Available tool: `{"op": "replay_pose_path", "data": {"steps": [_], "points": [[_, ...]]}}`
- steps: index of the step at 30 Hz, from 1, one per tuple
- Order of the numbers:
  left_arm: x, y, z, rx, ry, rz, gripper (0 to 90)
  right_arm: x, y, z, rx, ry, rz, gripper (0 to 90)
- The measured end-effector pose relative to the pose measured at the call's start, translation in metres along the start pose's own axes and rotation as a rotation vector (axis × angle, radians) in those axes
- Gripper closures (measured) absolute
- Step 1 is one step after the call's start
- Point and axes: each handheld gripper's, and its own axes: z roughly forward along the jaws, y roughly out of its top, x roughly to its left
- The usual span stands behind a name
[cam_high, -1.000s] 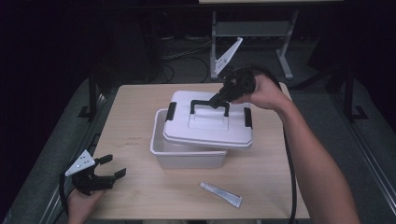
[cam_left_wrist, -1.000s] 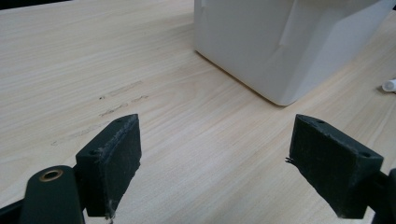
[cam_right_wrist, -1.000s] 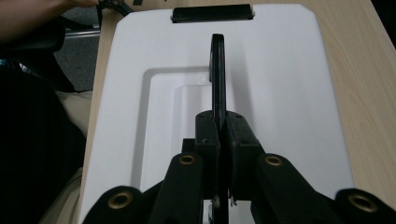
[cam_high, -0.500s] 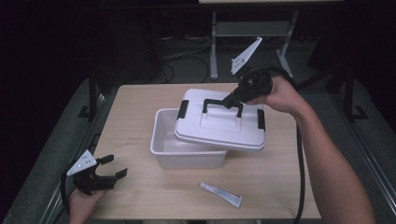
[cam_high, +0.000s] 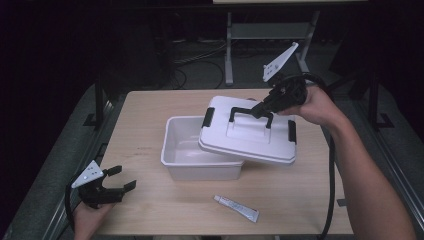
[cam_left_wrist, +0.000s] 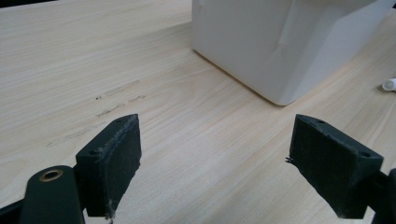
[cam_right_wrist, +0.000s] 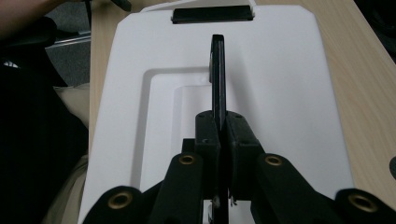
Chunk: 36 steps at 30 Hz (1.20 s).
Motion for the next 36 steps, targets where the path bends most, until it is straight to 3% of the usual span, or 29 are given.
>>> {"op": "replay_pose_path", "data": {"steps": [36], "points": [[0.001,-0.001,0.002,0.005,0.002,0.004,16.0,0.006,-0.036,-0.023,-0.003,-0.048,0.055,84.4]]}}
